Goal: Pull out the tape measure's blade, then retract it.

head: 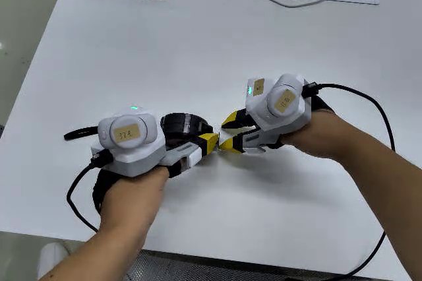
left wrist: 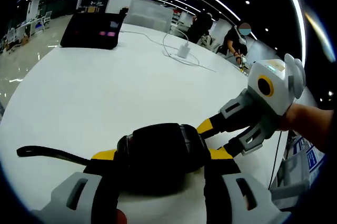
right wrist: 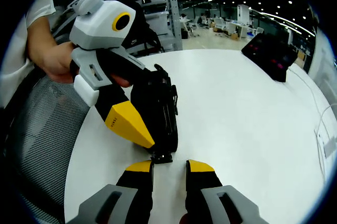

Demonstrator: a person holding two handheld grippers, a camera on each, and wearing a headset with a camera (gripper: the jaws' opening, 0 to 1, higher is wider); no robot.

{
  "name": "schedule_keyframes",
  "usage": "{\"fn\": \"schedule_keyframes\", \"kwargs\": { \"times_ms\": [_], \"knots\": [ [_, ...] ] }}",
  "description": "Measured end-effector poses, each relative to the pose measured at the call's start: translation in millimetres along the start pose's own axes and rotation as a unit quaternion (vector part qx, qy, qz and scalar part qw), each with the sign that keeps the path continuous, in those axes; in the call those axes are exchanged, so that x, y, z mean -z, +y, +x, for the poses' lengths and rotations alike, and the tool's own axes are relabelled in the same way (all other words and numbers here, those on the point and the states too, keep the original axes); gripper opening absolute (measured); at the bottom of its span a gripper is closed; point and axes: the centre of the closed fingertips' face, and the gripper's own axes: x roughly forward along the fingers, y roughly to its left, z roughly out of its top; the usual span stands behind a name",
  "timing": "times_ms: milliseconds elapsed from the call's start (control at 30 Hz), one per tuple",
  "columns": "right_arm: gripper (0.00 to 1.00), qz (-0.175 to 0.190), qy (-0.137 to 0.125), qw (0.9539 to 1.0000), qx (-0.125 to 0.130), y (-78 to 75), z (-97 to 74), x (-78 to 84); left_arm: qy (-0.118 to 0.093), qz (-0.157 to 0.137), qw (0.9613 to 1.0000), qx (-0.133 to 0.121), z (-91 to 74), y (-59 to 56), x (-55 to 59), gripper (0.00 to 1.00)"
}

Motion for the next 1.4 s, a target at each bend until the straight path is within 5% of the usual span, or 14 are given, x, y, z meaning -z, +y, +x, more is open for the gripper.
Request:
{"fn": "schedule_keyframes", "kwargs": {
  "times_ms": [767, 1400],
  "knots": [
    [0.36, 0.074, -0.03, 0.9961, 0.039, -4.4, -36.3, 6.3, 0.003, 0.081, 0.9967, 0.003, -22.3, 17.7, -1.3, 0.71],
    [0.52, 0.095, -0.056, 0.9904, 0.083, 2.7, -67.0, 11.4, -0.009, 0.141, 0.9896, 0.027, -39.4, 14.5, -8.0, 0.79]
  ]
}}
